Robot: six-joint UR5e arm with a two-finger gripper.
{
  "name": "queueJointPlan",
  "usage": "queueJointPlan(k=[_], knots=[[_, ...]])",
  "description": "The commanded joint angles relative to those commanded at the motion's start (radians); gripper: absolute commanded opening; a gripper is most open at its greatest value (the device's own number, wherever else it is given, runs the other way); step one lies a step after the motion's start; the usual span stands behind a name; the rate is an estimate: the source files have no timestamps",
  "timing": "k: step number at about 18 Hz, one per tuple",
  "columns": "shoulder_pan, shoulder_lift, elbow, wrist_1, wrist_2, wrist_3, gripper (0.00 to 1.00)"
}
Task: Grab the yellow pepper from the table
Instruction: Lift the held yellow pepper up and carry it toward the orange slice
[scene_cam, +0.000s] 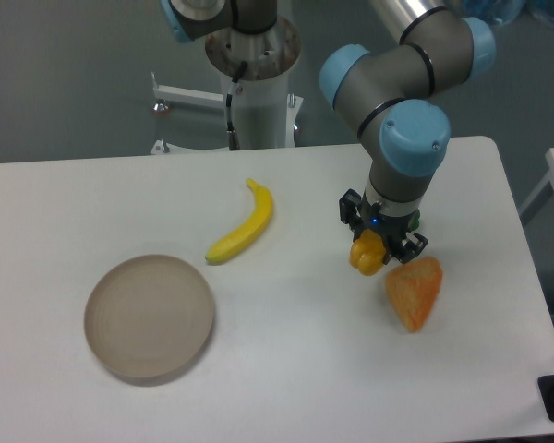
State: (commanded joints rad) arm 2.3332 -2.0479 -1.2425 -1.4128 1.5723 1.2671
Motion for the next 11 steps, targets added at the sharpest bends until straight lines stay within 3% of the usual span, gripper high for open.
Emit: queueJointPlan(k=[11], knots=[[0.008,0.008,-0.006,0.002,-0.014,0.034,0.05]])
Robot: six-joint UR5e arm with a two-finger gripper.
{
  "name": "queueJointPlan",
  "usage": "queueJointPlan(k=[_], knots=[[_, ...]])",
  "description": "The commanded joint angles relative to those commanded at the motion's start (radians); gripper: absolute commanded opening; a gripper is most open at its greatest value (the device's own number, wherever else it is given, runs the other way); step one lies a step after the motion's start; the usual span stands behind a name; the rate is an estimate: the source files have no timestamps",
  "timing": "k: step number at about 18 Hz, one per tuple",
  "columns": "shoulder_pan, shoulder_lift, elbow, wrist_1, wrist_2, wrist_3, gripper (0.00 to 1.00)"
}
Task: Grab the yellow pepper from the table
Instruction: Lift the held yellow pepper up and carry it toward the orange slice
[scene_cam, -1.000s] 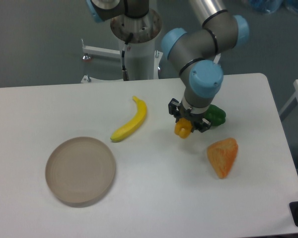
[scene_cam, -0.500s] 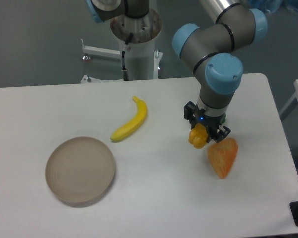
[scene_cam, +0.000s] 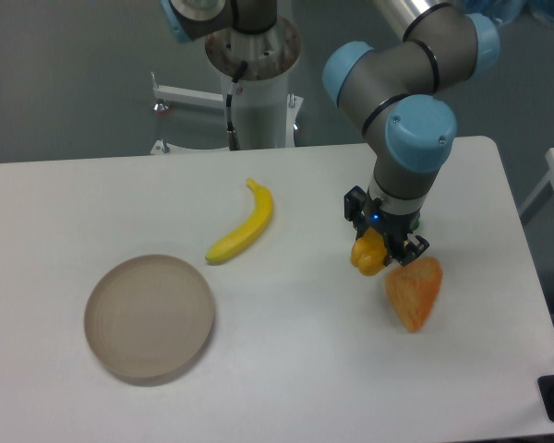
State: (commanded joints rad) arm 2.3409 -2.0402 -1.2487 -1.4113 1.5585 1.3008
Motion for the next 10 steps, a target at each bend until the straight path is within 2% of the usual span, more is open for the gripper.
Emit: queueJointPlan(k=[10], knots=[[-0.009,0.003,0.005,-0.002,-0.005,0.000,0.05]])
